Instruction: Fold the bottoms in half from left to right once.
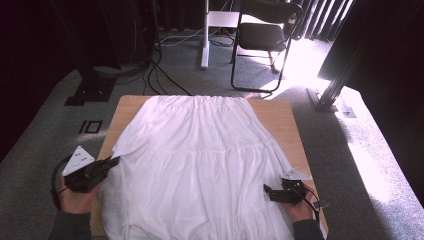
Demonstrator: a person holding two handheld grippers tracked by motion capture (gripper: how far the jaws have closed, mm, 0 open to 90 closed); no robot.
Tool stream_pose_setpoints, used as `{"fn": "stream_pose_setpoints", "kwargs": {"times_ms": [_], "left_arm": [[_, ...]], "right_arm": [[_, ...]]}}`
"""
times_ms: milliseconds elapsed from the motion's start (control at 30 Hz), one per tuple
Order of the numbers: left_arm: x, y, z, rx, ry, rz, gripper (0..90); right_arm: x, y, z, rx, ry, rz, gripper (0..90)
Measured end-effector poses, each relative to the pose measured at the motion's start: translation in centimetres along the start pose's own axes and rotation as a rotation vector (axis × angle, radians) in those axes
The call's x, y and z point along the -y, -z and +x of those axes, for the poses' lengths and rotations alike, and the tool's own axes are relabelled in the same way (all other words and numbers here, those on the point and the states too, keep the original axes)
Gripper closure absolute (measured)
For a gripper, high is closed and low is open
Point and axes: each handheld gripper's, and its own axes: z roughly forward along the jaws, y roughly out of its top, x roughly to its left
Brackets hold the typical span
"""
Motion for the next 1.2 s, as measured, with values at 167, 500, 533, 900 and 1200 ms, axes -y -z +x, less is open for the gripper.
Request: {"fn": "stream_pose_setpoints", "kwargs": {"times_ms": [167,500,533,900,1200], "left_arm": [[-2.7,-2.1,-2.6,0.128,-0.046,-0.042,87.4],[-8.3,-8.6,-10.5,0.365,-0.212,-0.069,87.6],[-9.2,-10.2,-12.6,0.419,-0.243,-0.065,87.6],[-8.5,-19.0,-20.9,0.616,-0.264,0.041,87.6],[-4.9,-24.4,-22.5,0.675,-0.211,0.17,76.2]], "right_arm": [[0.0,0.0,0.0,0.0,0.001,0.0,14.3],[0.0,0.0,0.0,0.0,0.001,0.001,14.3],[0.0,0.0,0.0,0.0,0.002,-0.001,14.3],[0.0,0.0,0.0,0.0,0.0,0.0,14.4],[0.1,0.2,0.0,0.016,-0.016,-0.018,26.8]]}}
